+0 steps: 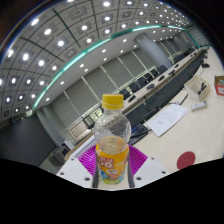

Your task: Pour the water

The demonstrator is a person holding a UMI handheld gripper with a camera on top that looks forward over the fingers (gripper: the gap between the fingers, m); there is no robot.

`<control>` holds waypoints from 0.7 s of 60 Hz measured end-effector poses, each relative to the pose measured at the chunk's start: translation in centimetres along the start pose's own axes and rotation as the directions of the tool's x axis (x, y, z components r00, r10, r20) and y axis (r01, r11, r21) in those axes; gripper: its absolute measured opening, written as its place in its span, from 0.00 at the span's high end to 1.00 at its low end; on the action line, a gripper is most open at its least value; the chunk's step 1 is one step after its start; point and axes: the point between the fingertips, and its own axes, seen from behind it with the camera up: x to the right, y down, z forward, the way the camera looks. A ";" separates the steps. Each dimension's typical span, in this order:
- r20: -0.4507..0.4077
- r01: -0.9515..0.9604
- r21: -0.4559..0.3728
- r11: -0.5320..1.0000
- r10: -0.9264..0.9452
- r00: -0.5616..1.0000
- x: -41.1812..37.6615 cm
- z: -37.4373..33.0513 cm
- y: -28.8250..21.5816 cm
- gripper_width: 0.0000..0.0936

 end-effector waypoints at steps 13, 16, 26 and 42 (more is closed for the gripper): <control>-0.127 0.495 -0.096 0.863 -0.504 0.854 12.7 0.6 -2.0 0.57; -0.123 0.537 -0.131 0.833 -0.551 0.825 15.4 0.9 -1.4 0.57; -0.083 0.570 -0.224 0.791 -0.598 0.797 22.6 2.6 2.0 0.57; 0.006 0.582 -0.199 0.788 -0.593 0.805 24.9 2.4 3.3 0.55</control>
